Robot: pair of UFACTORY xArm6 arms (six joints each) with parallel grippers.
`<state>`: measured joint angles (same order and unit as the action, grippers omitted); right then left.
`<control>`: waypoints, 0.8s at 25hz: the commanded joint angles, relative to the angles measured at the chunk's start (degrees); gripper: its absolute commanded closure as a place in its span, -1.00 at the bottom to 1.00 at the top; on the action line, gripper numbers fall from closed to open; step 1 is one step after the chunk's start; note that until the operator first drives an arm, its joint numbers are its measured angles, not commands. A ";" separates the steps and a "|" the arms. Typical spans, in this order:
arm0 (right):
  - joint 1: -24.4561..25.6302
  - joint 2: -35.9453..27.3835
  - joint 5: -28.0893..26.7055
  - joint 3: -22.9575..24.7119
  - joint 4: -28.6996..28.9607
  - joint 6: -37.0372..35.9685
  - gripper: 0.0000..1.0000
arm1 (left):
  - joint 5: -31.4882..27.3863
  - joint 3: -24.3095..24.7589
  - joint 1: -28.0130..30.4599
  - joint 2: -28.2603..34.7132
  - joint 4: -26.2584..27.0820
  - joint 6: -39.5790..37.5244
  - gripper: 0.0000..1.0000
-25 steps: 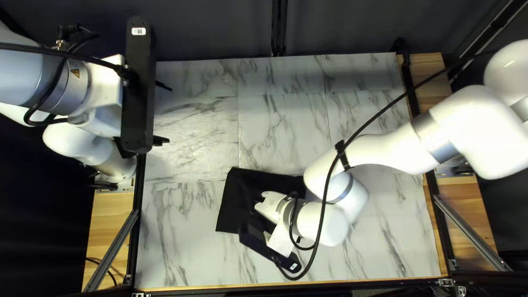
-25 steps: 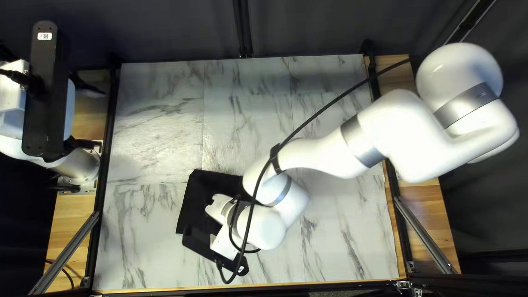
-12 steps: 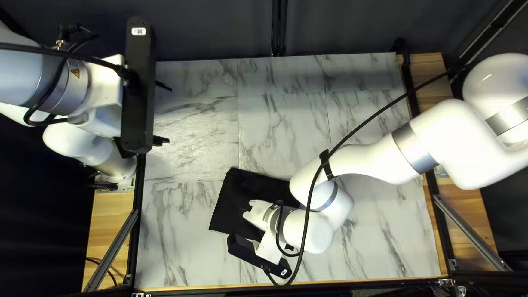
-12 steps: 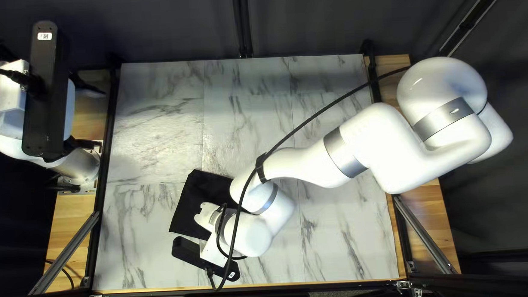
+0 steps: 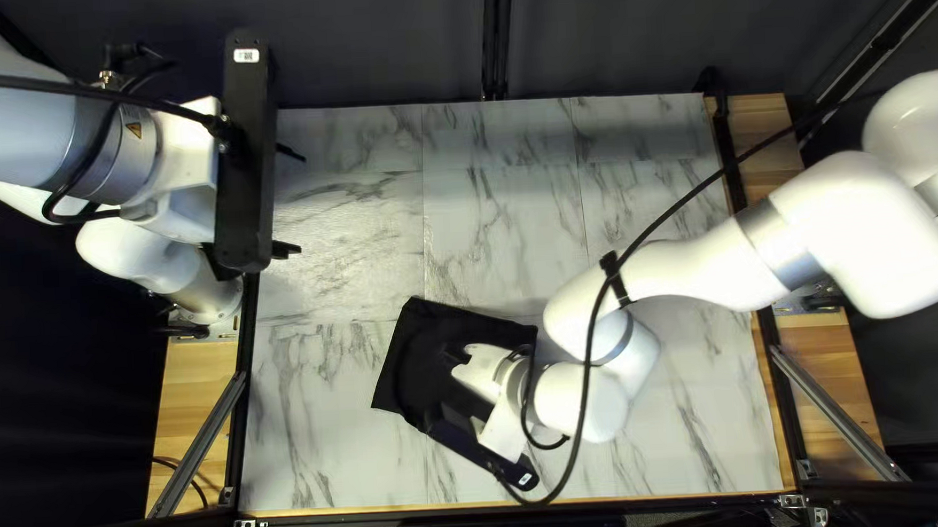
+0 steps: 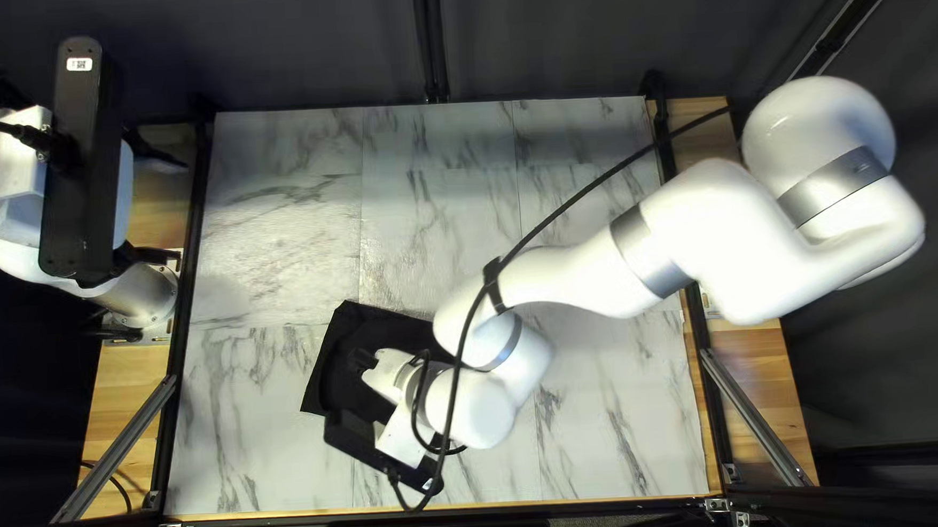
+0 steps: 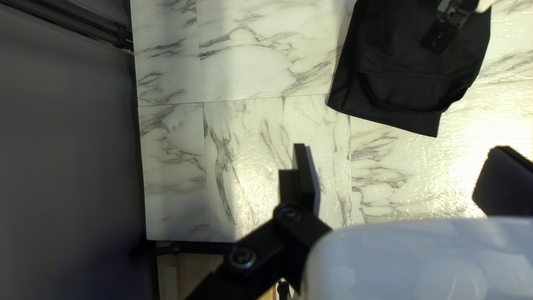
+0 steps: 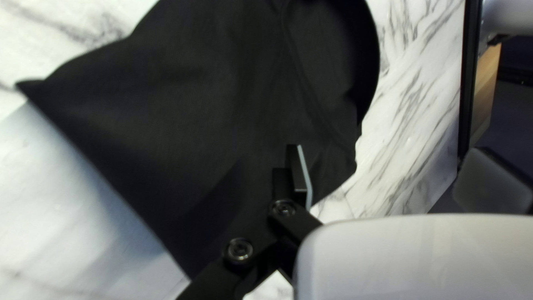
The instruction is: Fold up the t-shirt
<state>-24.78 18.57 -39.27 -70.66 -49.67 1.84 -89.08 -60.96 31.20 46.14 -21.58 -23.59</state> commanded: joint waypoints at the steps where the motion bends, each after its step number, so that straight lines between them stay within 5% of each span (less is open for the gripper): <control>1: -0.97 -10.94 -3.52 8.40 3.41 1.34 -1.00 | 0.00 0.00 0.00 0.00 0.00 0.00 -1.00; 13: -4.30 -43.25 -27.36 17.82 24.99 -1.79 -1.00 | 0.00 0.00 0.00 0.00 0.00 0.00 -1.00; 20: -7.66 -55.14 -44.59 12.36 29.32 3.79 -1.00 | 0.00 0.00 0.00 0.00 0.00 0.00 -1.00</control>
<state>-31.28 -32.99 -77.31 -55.07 -21.88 3.79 -89.08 -60.96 31.20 46.14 -21.58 -23.59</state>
